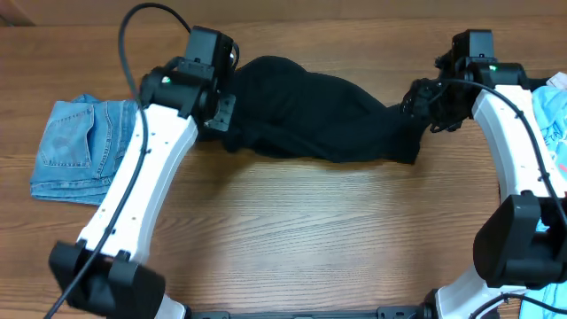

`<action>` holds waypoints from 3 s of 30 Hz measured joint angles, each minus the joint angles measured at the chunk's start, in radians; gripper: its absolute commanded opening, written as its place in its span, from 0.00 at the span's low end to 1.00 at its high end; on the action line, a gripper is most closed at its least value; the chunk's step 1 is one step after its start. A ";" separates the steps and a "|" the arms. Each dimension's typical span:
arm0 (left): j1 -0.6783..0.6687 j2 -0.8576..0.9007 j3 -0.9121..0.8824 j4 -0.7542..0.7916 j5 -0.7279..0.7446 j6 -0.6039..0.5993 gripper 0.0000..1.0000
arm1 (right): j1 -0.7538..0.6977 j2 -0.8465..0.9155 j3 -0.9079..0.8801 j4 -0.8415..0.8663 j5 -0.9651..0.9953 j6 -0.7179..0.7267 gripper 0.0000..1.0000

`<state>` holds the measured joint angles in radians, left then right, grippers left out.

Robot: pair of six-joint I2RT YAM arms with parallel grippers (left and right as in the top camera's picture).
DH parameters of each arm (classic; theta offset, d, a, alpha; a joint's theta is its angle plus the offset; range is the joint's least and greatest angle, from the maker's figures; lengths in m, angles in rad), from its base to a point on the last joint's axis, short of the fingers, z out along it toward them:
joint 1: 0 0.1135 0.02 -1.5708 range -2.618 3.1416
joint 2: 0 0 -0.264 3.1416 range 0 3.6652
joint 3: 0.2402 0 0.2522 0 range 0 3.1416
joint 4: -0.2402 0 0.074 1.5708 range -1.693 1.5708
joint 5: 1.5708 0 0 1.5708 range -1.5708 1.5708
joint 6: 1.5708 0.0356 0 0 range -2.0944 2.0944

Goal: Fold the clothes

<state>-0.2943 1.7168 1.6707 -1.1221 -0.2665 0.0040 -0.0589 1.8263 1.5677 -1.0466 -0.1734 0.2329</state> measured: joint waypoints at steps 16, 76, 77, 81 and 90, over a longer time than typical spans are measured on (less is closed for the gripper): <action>0.001 0.031 0.000 -0.001 0.001 0.000 0.04 | -0.034 0.017 -0.368 0.237 0.034 0.035 0.33; 0.003 0.031 0.002 0.013 0.001 0.007 0.04 | -0.051 0.031 -0.433 0.501 -0.185 0.150 0.04; 0.003 0.031 0.013 -0.010 0.001 0.006 0.04 | -0.060 0.003 -0.423 0.460 -0.185 0.130 0.04; 0.014 0.033 0.136 -0.095 0.002 -0.005 0.04 | -0.092 -0.186 -0.401 0.373 -0.182 0.100 0.04; 0.021 0.033 0.378 -0.265 0.001 -0.014 0.33 | -0.105 -0.460 -0.378 0.269 -0.125 0.084 0.04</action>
<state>-0.2729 1.7496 2.0487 -1.3872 -0.2657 -0.0101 -0.1642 1.3663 1.1892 -0.7776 -0.2981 0.3168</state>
